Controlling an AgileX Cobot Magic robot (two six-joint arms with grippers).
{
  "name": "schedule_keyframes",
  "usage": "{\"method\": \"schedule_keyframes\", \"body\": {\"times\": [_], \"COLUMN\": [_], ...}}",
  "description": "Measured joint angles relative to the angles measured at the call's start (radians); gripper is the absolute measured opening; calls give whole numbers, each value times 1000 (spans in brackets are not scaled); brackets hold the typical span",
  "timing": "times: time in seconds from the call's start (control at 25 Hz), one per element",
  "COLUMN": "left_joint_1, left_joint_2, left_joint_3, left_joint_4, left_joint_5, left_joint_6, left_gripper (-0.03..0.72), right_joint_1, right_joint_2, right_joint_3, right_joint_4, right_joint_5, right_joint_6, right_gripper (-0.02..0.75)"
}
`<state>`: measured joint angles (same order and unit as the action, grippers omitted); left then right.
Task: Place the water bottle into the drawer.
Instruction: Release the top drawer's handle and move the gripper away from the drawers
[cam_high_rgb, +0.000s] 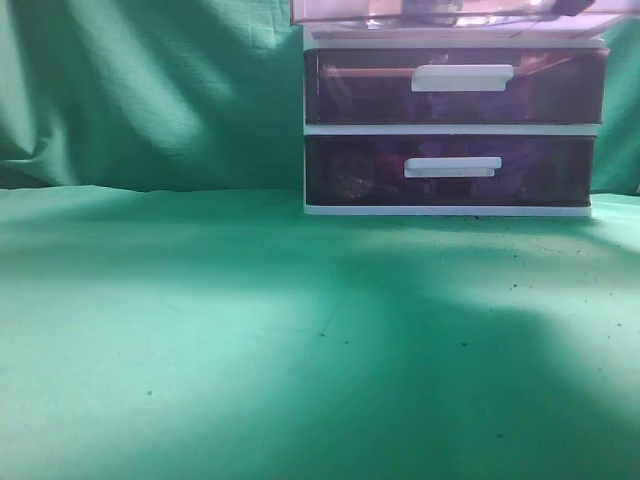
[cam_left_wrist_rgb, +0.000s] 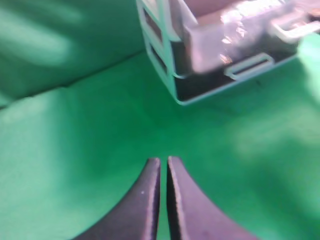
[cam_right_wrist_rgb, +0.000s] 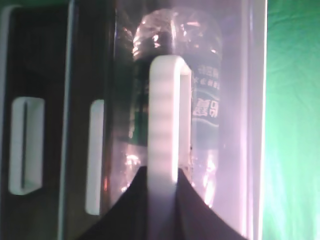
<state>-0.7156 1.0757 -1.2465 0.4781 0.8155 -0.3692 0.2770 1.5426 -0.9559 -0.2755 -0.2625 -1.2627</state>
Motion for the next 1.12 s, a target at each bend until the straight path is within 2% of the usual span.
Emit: {"method": "schedule_keyframes", "body": {"times": [0.12, 0.32, 0.72, 1.12], "left_joint_1": [0, 0, 0, 0], "left_joint_2": [-132, -275, -321, -321], "left_joint_3": [126, 242, 262, 262], "left_joint_4": [-49, -58, -72, -76], "left_joint_5": [-40, -45, -39, -39], "left_joint_6": [0, -12, -25, -25], "left_gripper": [0, 0, 0, 0], "right_joint_1": [-12, -22, -32, -64], "right_joint_2": [53, 125, 237, 288], "right_joint_3": [-73, -182, -354, -397], "right_joint_4": [-10, -17, -99, -150], "right_joint_5": [13, 41, 104, 62], "right_joint_6": [-2, 1, 28, 45], "right_gripper": [81, 81, 81, 81]}}
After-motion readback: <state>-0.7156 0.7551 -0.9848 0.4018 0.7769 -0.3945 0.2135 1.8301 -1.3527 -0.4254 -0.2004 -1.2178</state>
